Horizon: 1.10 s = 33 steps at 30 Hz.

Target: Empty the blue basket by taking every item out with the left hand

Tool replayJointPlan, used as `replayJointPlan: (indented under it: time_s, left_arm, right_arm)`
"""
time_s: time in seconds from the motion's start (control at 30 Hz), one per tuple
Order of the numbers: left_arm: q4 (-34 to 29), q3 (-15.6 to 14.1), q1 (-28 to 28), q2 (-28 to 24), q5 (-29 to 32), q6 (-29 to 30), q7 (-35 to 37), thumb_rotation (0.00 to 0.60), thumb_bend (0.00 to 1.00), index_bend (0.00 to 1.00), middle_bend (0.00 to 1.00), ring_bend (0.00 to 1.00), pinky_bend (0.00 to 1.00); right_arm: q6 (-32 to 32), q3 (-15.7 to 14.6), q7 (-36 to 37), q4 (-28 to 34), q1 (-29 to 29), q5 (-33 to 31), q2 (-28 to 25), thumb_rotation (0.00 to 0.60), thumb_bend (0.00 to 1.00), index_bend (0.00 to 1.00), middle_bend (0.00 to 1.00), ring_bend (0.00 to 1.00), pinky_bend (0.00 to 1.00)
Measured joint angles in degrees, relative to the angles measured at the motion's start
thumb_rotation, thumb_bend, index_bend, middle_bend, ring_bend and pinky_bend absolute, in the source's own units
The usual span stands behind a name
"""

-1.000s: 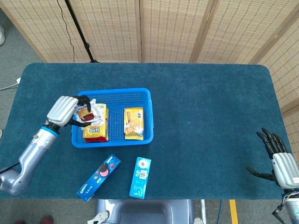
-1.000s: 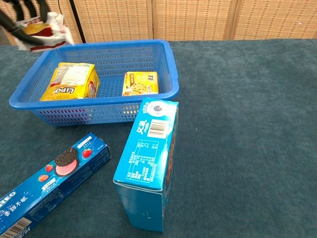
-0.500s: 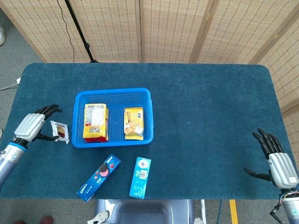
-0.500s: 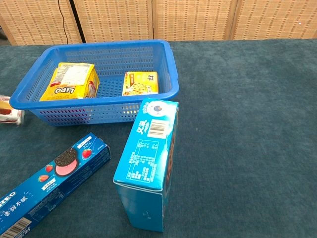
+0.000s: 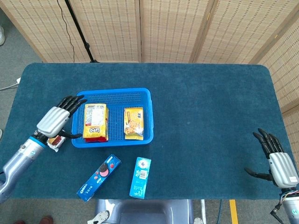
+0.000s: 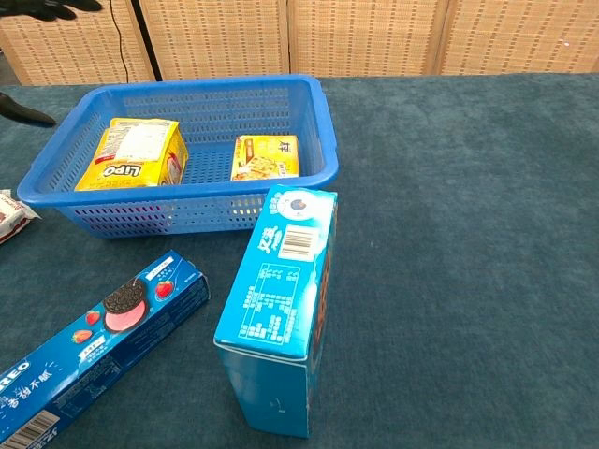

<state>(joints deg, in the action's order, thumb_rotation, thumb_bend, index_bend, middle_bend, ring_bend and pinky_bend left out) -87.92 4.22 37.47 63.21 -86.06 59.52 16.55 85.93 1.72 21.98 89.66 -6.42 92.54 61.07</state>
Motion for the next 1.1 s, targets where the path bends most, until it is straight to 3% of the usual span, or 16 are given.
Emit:
replayJointPlan:
  time_s: [0.2, 0.53, 0.77, 1.1]
  left_arm:
    - [-4.9, 3.1, 7.7, 1.8, 13.0, -12.8, -15.5, 0.517, 0.0, 0.0, 0.0, 0.0, 0.0]
    - [-4.6, 4.8, 21.6, 12.6, 41.5, -17.8, -38.6, 0.515, 0.0, 0.0, 0.0, 0.0, 0.0]
    - [-0.5, 3.6, 28.6, 20.6, 53.7, -17.2, -45.0, 0.496, 0.0, 0.0, 0.0, 0.0, 0.0]
    - [5.8, 4.5, 30.4, 26.1, 59.0, -14.3, -44.8, 0.478, 0.0, 0.0, 0.0, 0.0, 0.0]
  right_arm:
    - [-0.4, 0.0, 0.7, -0.4, 0.0, -0.6, -0.1, 0.6, 0.0, 0.0, 0.0, 0.0, 0.0]
    - [-1.5, 0.2, 2.2, -1.4, -0.3, -2.0, 0.0, 0.6, 0.0, 0.0, 0.0, 0.0, 0.0]
    - [-2.1, 0.4, 3.3, -1.8, -0.4, -2.5, -0.1, 0.6, 0.0, 0.0, 0.0, 0.0, 0.0]
    - [-2.8, 0.5, 4.5, -2.4, -0.7, -3.0, -0.3, 0.6, 0.0, 0.0, 0.0, 0.0, 0.0]
